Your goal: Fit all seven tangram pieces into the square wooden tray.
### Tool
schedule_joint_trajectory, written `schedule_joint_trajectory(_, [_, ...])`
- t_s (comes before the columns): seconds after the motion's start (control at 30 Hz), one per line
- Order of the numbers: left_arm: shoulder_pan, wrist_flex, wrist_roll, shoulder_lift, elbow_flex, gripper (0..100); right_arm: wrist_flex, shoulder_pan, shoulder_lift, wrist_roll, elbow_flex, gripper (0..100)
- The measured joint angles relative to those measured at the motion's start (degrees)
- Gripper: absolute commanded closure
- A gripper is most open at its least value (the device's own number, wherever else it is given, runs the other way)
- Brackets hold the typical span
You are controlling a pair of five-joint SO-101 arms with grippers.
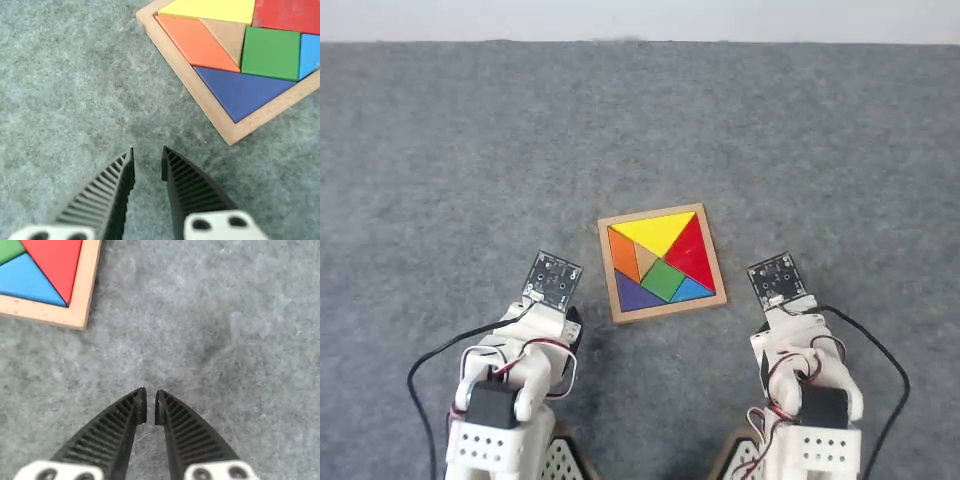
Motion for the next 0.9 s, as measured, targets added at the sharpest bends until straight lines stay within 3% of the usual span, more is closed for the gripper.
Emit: schedule_joint_trajectory(0.9, [0.00,0.00,0.00,0.00,0.00,91,0.09,3.69,0.00,0.00,0.00,95.7])
